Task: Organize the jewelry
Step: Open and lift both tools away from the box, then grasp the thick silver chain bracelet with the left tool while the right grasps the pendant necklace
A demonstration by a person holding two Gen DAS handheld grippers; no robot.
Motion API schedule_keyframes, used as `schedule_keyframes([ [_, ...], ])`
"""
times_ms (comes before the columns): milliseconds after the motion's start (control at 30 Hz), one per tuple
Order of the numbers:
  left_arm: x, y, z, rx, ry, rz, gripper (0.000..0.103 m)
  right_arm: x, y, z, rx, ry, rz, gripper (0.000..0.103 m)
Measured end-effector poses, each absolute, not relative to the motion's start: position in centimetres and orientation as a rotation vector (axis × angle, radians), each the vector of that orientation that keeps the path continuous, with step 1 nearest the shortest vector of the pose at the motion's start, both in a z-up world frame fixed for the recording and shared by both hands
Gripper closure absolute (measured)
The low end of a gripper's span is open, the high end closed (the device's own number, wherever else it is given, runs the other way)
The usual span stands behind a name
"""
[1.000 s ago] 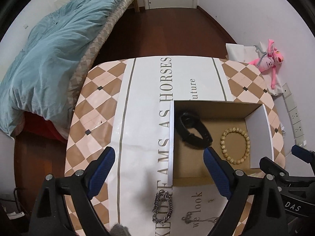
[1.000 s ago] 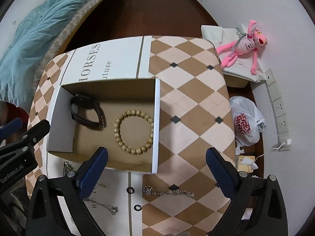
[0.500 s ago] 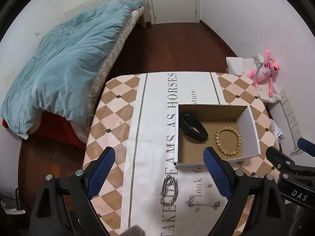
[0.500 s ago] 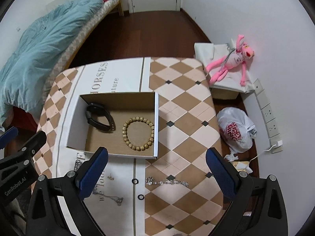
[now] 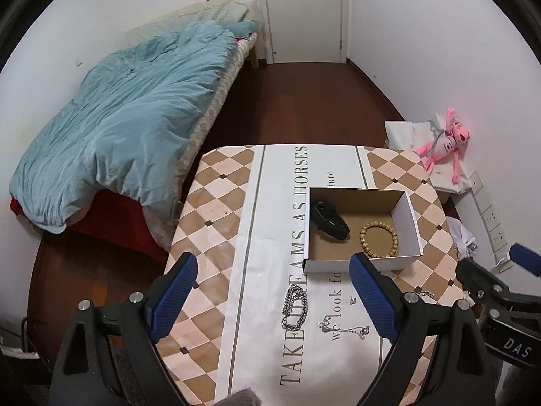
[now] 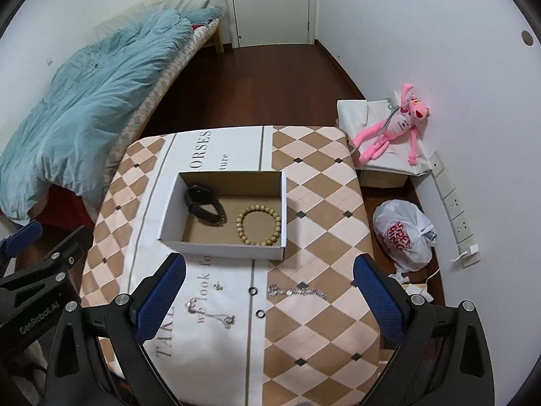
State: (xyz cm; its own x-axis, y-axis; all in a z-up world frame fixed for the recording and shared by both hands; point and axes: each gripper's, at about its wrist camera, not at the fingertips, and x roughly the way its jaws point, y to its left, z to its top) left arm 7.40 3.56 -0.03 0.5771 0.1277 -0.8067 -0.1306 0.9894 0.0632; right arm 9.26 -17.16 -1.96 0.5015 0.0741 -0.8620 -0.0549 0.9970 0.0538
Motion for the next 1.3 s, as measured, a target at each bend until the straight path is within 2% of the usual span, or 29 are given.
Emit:
schedule_keyframes([
  [233, 5.9, 5.1, -3.2, -0.023, 0.984, 0.188, 0.011, 7.7, -18.8, -6.2, 0.07, 1.124, 0.047, 0.002],
  [467, 5.6, 5.9, -10.7, 0.001, 1.136, 0.222, 0.011, 6.7, -19.6, -14.3, 0.148, 1.239, 0.079, 0.003],
  [533, 5.3, 6.2, -12.5, -0.001, 1.163, 0.234, 0.011, 6.6, -18.9, -16.3, 0.164, 1.266, 0.111, 0.011],
  [567, 5.3, 6.3, -13.2, 0.007, 1.174, 0.245, 0.011, 6.6, -18.3, -17.1, 0.164, 1.275, 0.126, 0.021],
  [600, 5.3, 6.4, -13.6, 0.013, 1.182, 0.252, 0.011, 6.6, -17.7, -18.0, 0.161, 1.285, 0.141, 0.025],
  [767, 5.0, 7.2, -15.3, 0.024, 1.199, 0.27, 0.011, 6.8, -14.9, -20.2, 0.158, 1.278, 0.207, 0.037],
  [833, 4.9, 7.4, -15.7, 0.029, 1.195, 0.275, 0.011, 6.7, -14.0, -20.8, 0.147, 1.27, 0.216, 0.045],
  [933, 4.9, 7.9, -16.0, 0.027, 1.2, 0.279, 0.011, 6.4, -12.7, -20.8, 0.091, 1.234, 0.201, 0.064],
  [967, 4.8, 8.0, -16.1, 0.021, 1.202, 0.277, 0.011, 6.3, -12.3, -20.8, 0.07, 1.227, 0.198, 0.075],
  [1000, 4.8, 8.1, -16.3, 0.016, 1.207, 0.274, 0.011, 6.3, -12.1, -20.8, 0.059, 1.223, 0.197, 0.091],
  [1300, 6.4, 8.0, -17.8, -0.071, 1.252, 0.182, 0.012, 5.5, -15.8, -19.3, 0.198, 1.176, 0.139, 0.091],
])
